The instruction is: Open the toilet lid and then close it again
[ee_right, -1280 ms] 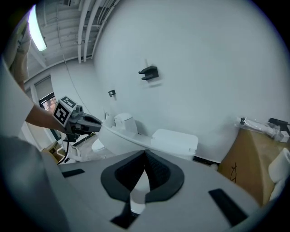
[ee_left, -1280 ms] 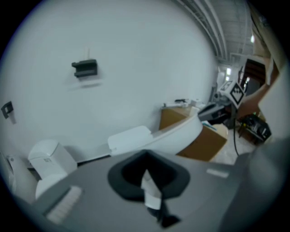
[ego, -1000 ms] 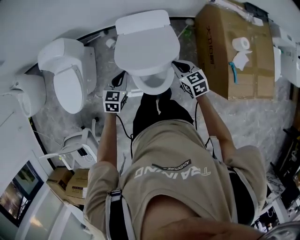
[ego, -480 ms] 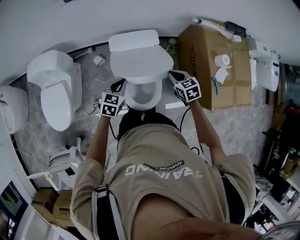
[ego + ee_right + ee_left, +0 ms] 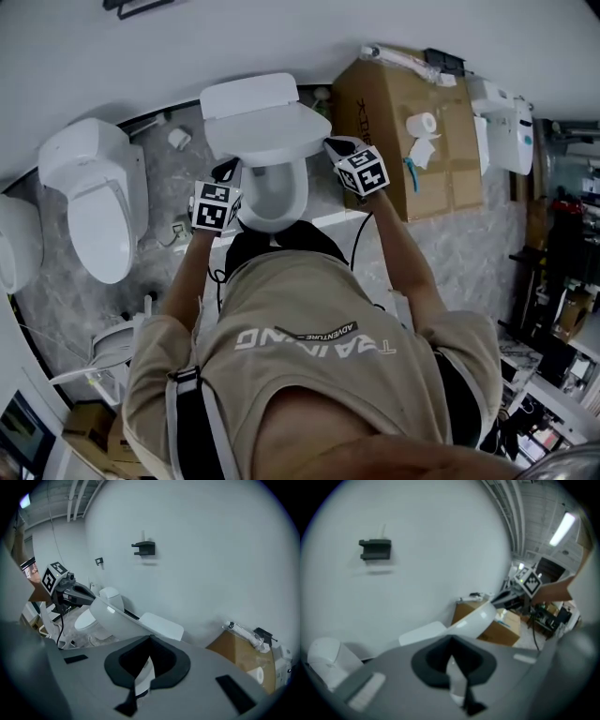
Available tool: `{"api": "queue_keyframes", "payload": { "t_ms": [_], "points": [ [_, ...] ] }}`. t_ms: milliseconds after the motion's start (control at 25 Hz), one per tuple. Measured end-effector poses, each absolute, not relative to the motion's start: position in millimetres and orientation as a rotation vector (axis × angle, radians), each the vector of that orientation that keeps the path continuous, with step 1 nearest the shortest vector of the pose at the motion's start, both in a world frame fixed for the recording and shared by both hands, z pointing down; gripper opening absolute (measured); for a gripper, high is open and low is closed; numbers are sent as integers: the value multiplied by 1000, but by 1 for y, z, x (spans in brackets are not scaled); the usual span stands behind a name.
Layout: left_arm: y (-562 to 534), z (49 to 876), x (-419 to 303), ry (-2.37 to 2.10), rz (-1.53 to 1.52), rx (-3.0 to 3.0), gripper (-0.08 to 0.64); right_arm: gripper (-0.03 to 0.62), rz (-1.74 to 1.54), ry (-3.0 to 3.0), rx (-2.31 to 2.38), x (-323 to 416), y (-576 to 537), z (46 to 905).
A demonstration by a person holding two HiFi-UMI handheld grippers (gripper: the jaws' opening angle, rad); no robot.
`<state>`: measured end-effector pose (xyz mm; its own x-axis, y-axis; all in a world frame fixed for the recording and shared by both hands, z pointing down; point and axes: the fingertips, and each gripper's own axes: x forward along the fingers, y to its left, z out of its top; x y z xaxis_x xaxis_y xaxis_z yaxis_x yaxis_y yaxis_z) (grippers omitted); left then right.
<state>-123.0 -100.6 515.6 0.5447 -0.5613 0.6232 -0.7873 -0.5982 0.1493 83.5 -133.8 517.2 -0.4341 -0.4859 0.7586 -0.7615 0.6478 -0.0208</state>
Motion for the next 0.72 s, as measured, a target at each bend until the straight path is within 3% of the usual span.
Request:
{"api": "queue_keyframes", "payload": {
  "t_ms": [720],
  "points": [
    [-165,489,-130,-1208,853,2333,5,12,534,-2205,864,76,-199,491]
  ]
}}
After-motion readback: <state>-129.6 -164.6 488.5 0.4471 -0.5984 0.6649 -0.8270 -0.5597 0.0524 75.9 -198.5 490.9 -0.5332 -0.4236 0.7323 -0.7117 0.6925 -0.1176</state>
